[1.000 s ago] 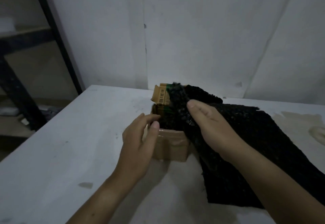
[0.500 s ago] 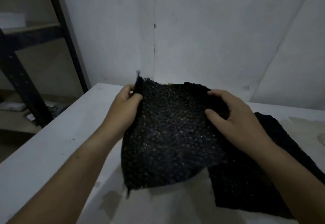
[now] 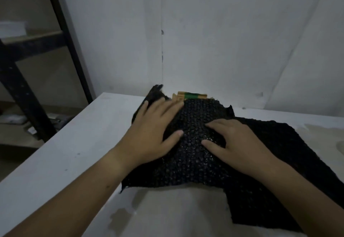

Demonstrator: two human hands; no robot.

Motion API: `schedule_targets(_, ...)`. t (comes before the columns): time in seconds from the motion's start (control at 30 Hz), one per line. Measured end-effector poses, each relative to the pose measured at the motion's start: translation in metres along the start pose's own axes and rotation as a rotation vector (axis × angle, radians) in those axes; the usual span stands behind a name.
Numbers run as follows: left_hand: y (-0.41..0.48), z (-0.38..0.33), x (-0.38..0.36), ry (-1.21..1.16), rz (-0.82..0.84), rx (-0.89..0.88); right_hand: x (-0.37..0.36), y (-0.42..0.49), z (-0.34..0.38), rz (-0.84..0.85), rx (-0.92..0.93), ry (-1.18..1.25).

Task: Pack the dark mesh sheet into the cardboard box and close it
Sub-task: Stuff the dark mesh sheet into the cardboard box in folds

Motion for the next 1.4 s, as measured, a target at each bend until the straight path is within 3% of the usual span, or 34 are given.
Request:
schedule_targets(0.07,0.000,0.005,-0.024,0.003,0.210,0.051,-0.002,0.003,0.004,0.011,0.012,-0.043)
schedule_targets(0.13,0.000,0.010,-0.036,0.004,0.290,0.066,-0.006,0.010,0.005,0.047,-0.002,-0.085)
schedule_targets(0.57,0.002,0.007,-0.044,-0.030,0.193,0.005,-0.041,0.048,-0.004,0.348,-0.122,-0.045)
schedule_targets(0.63,0.002,0.007,-0.043,-0.044,0.188,-0.004,-0.017,0.048,0.000,0.203,-0.050,-0.059)
schedule_targets(0.7,0.002,0.007,-0.043,-0.049,0.191,-0.006,0.015,0.045,0.004,-0.059,0.034,-0.084)
schedule_targets(0.77,0.003,0.007,-0.042,-0.054,0.192,-0.015,0.024,0.043,0.006,-0.144,0.050,-0.140)
schedule_targets(1.0,0.001,0.004,-0.041,-0.077,0.185,-0.044,-0.024,0.053,-0.003,0.172,0.004,-0.215)
schedule_targets(1.23,0.004,0.003,-0.038,-0.083,0.196,-0.068,-0.054,0.078,-0.002,0.550,-0.165,-0.315)
schedule_targets(1.33,0.008,0.002,-0.035,-0.047,0.207,-0.085,-0.049,0.073,0.001,0.536,-0.128,-0.303)
schedule_targets(1.4,0.011,0.003,-0.033,-0.033,0.219,-0.088,-0.029,0.065,0.008,0.347,-0.014,-0.190)
Point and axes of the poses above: each hand's wrist, its own y-axis towards the middle knuckle, its own x-axis out of the back of the hand, z = x × y, the point moved 9 cm from there along y, towards the middle knuckle, and after that the axes turned 9 degrees about z, right-handed, at the moved point
